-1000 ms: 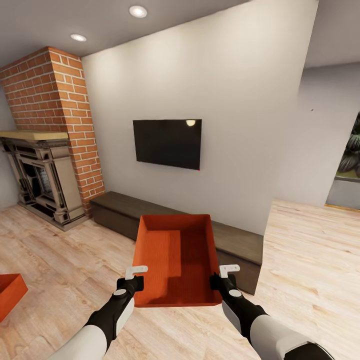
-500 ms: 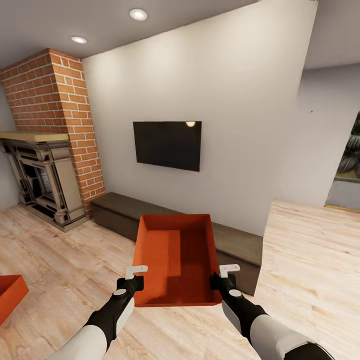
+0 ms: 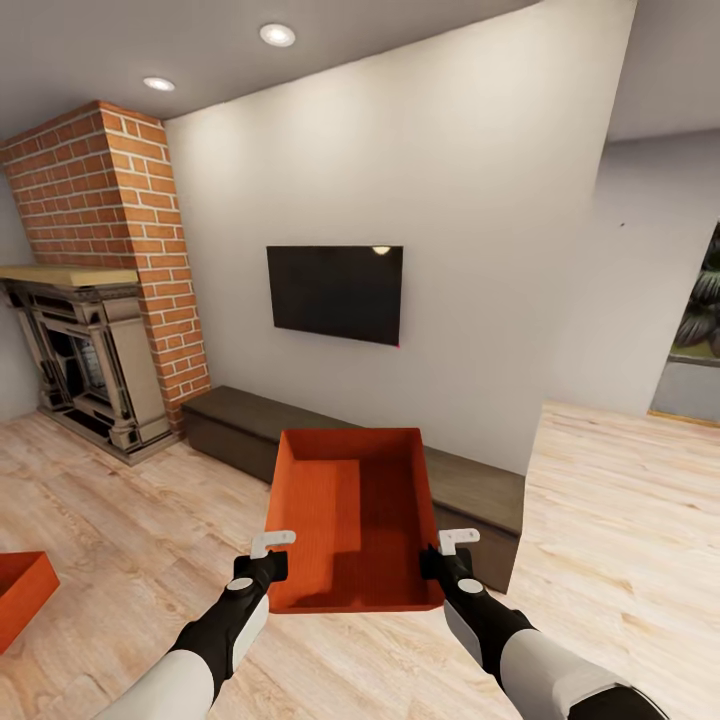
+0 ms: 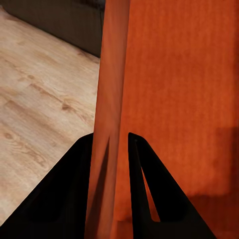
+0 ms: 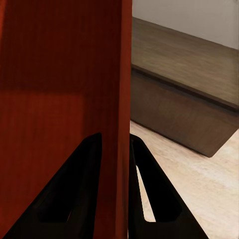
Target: Move the two storage containers from the living room to the garage. In the garage, place one container on the floor and stack the other container on top of it (either order is fine).
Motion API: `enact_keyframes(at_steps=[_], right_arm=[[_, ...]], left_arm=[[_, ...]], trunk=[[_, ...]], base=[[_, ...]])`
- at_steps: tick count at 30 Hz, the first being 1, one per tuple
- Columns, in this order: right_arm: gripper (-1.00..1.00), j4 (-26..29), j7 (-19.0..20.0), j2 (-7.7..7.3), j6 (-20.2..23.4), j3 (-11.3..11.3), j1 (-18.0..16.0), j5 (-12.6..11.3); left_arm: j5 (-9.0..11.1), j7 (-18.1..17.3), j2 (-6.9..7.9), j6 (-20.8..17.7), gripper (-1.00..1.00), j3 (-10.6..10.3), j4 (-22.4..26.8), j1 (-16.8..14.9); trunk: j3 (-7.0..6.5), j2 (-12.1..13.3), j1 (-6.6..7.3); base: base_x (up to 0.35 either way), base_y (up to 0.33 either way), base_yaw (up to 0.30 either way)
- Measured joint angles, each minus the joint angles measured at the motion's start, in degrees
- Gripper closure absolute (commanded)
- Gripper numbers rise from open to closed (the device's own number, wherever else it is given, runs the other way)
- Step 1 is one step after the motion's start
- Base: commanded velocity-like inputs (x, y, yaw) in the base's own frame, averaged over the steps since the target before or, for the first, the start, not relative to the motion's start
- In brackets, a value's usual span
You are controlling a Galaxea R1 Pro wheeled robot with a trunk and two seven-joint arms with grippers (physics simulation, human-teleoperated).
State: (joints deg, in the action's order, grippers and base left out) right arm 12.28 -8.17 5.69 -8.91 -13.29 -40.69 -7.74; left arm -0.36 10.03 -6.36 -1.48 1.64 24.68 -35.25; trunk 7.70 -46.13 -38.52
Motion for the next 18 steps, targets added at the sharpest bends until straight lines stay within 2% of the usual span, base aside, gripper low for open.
enact_keyframes(at_steps=[4, 18], right_arm=[[1.0, -0.05, -0.03, 0.03, -0.07, 0.0, 0.0, -0.02], [1.0, -0.14, -0.08, 0.08, -0.1, 0.01, 0.01, -0.01]], left_arm=[[0.0, -0.04, 0.04, 0.0, 1.0, -0.03, 0.01, 0.0], [0.01, -0.09, 0.09, 0.0, 1.0, -0.06, -0.12, -0.01]], trunk=[[-0.72, 1.61, 0.88], [-1.66, 1.62, 0.89]], base=[[0.0, 0.0, 0.0], [0.0, 0.0, 0.0]])
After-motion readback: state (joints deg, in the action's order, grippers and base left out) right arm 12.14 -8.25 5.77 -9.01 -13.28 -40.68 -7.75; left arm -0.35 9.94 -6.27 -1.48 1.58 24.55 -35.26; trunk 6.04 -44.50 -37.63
